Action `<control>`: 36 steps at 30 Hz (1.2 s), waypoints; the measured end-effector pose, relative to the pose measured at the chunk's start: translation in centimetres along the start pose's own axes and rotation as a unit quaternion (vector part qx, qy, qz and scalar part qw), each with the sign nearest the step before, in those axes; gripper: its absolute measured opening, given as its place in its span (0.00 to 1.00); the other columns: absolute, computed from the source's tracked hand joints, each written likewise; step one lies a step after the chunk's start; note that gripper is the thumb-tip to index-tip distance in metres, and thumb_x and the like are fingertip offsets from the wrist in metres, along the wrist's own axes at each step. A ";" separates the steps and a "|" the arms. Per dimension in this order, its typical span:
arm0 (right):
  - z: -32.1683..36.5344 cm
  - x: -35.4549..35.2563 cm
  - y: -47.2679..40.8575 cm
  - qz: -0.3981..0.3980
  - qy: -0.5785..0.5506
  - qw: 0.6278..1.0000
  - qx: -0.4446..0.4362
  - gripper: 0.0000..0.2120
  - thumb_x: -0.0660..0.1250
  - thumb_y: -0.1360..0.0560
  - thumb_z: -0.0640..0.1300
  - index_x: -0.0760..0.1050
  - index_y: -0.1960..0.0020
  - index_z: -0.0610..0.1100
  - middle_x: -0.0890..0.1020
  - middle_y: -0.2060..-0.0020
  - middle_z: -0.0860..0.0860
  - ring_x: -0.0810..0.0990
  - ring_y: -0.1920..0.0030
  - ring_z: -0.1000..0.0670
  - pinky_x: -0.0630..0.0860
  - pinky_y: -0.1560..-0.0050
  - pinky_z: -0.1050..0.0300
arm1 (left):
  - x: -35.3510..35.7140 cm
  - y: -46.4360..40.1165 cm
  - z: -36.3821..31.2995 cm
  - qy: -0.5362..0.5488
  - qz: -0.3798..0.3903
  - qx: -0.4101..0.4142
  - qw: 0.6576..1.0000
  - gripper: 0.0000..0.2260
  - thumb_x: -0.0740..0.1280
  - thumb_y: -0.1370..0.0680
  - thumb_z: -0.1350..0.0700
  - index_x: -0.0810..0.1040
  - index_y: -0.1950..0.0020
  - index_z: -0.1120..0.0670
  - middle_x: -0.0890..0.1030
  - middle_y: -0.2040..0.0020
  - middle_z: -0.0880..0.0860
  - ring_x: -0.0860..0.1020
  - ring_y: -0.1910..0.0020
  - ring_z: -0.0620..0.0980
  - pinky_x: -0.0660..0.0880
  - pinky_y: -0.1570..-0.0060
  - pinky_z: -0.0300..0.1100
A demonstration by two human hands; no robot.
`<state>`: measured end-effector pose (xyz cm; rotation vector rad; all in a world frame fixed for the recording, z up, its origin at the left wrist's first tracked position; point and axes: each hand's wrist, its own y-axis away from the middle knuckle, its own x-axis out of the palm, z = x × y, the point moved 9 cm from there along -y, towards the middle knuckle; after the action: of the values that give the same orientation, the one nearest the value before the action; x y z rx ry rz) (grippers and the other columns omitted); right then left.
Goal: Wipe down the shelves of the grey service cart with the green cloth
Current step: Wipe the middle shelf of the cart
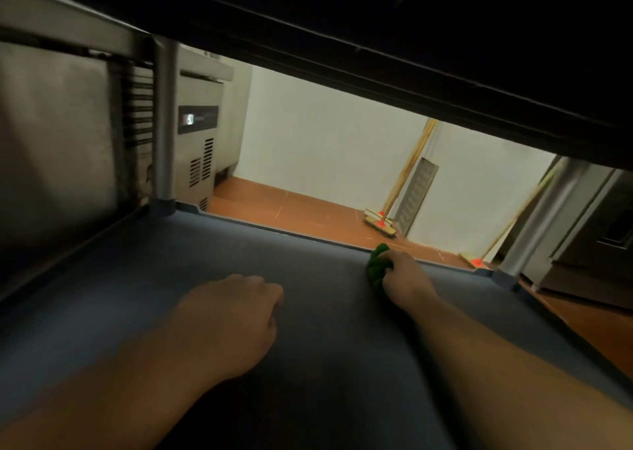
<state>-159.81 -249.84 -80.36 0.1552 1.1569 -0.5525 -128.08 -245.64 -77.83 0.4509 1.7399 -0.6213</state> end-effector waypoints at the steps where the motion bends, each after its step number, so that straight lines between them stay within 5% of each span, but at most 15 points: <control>1: 1.8 0.8 0.1 0.002 0.001 1.000 -0.007 0.18 0.60 0.25 0.39 0.76 0.38 0.52 0.79 0.44 0.48 0.80 0.47 0.47 0.80 0.44 0.45 | -0.5 0.9 2.3 -0.015 0.006 -0.014 1.000 0.10 0.56 0.22 0.47 0.72 0.44 0.43 0.75 0.48 0.44 0.74 0.49 0.45 0.75 0.48 0.47; 17: 25.1 11.1 3.0 0.035 -0.027 0.991 -0.128 0.21 0.62 0.24 0.37 0.73 0.34 0.52 0.74 0.37 0.49 0.76 0.42 0.46 0.79 0.41 0.44 | 0.4 3.1 14.5 0.091 0.129 -0.171 0.973 0.14 0.66 0.24 0.57 0.77 0.39 0.48 0.76 0.40 0.52 0.75 0.43 0.52 0.74 0.39 0.49; 24: 32.1 13.1 4.6 0.079 -0.056 0.979 -0.181 0.21 0.60 0.21 0.40 0.69 0.29 0.51 0.74 0.35 0.49 0.75 0.37 0.45 0.75 0.35 0.45 | -2.2 4.2 18.5 0.030 0.037 -0.265 0.963 0.21 0.64 0.24 0.54 0.68 0.31 0.48 0.70 0.33 0.54 0.67 0.33 0.55 0.68 0.35 0.53; 28: 37.5 15.1 5.9 0.104 -0.076 0.960 -0.247 0.15 0.61 0.20 0.43 0.71 0.34 0.52 0.78 0.40 0.50 0.78 0.45 0.50 0.78 0.43 0.52 | -1.9 4.4 18.5 0.059 0.044 -0.258 0.963 0.15 0.62 0.23 0.56 0.71 0.36 0.50 0.72 0.35 0.53 0.68 0.34 0.55 0.67 0.35 0.52; 36: 40.4 15.9 6.7 0.068 -0.044 0.951 -0.299 0.11 0.60 0.21 0.47 0.73 0.39 0.49 0.77 0.41 0.47 0.78 0.46 0.45 0.79 0.43 0.43 | -1.2 4.2 19.1 0.077 0.032 -0.260 0.962 0.16 0.60 0.23 0.55 0.71 0.35 0.49 0.71 0.35 0.52 0.67 0.34 0.54 0.66 0.36 0.51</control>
<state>-118.72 -265.26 -79.26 -0.3068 1.1694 -0.0688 -110.70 -254.19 -80.88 0.1863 1.9414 -0.0682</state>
